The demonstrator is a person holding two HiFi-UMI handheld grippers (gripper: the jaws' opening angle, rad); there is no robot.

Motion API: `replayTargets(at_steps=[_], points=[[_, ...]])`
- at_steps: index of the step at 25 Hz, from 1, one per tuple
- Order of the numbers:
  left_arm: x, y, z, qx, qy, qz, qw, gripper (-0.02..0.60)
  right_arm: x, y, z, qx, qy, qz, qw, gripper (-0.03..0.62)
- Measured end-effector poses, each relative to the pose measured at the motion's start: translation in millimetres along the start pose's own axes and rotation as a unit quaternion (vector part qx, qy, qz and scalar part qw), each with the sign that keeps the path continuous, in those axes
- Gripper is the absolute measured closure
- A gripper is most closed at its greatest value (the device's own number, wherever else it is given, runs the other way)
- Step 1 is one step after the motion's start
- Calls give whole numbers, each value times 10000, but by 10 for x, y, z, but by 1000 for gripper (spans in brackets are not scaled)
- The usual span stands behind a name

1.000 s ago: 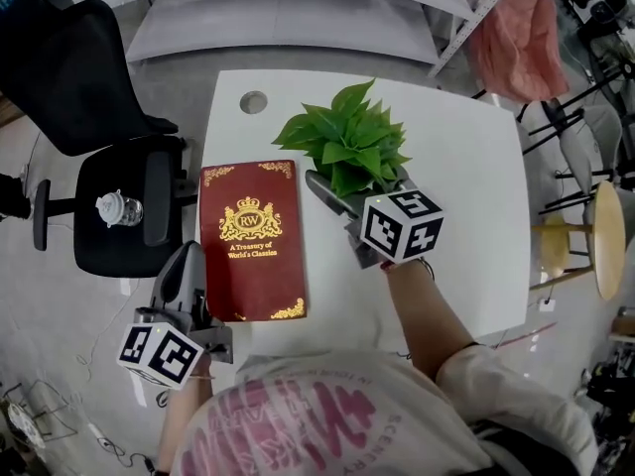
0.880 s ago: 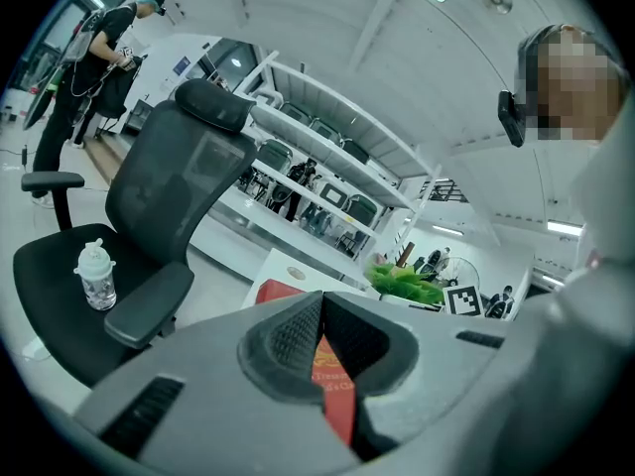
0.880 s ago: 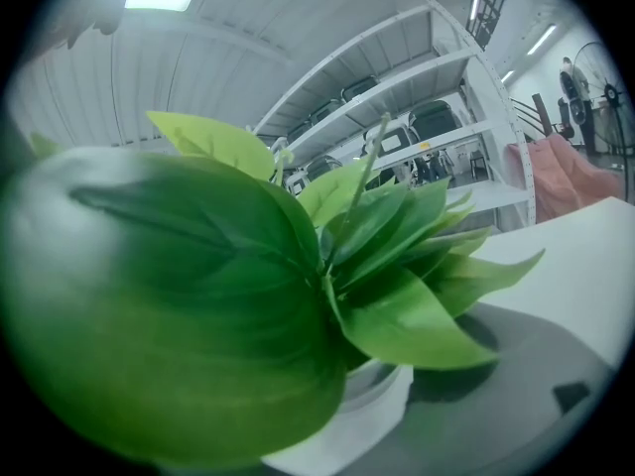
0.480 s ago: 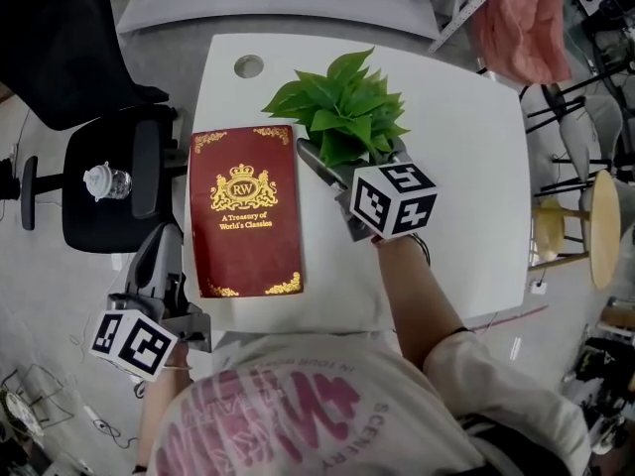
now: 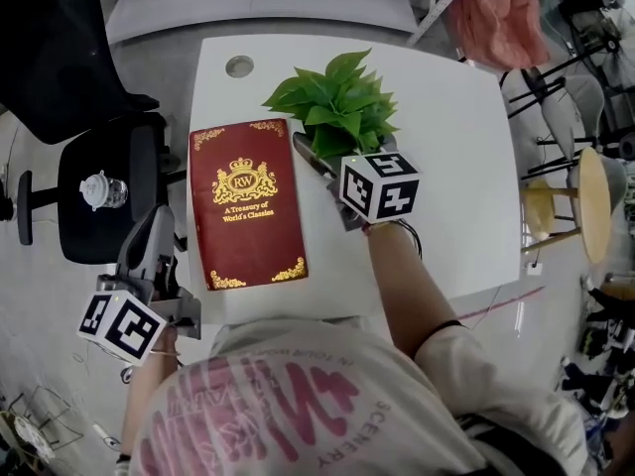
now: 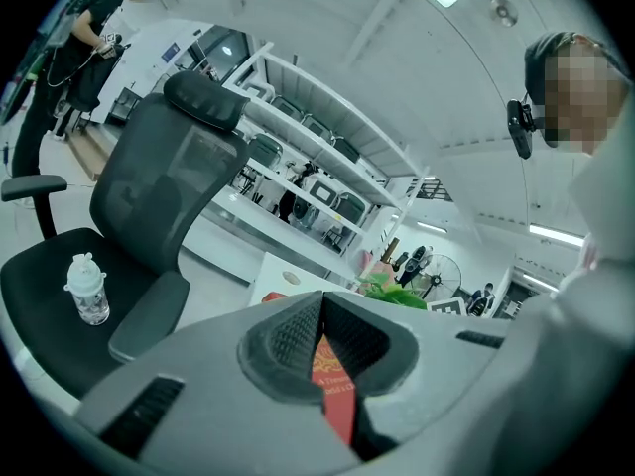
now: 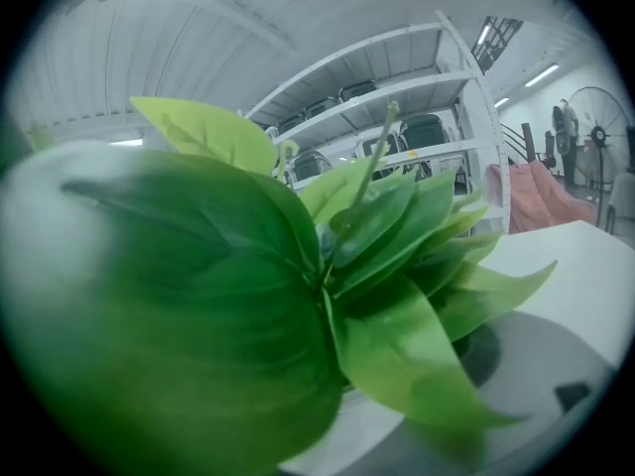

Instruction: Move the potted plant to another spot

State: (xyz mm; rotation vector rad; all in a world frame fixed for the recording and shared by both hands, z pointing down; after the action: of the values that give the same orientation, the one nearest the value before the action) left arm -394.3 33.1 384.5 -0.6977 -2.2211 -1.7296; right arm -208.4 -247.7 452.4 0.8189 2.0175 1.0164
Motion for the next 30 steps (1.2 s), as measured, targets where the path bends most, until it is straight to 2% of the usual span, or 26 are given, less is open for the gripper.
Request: replayTargets(at_steps=[17,30], points=[[-25,-58,-10,-29,33,58,10000,578,-3,3,9,7,17,-56,10000,51],[-55,-101,54,-134,-24,81,9999,578,-4,12,49,-141,77,119,9998,51]])
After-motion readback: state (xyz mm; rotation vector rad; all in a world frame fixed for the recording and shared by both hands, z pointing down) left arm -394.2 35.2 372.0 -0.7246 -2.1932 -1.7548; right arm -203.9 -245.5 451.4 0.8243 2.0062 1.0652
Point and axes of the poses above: the fingertips, and each gripper's own axes: z backward along the fingers, x to its left, y out of its underside, the point moved 7 cm from there along z, backward along the fingers, and after that the axes turned 6 degrees about -z, right-handed, at the moved point
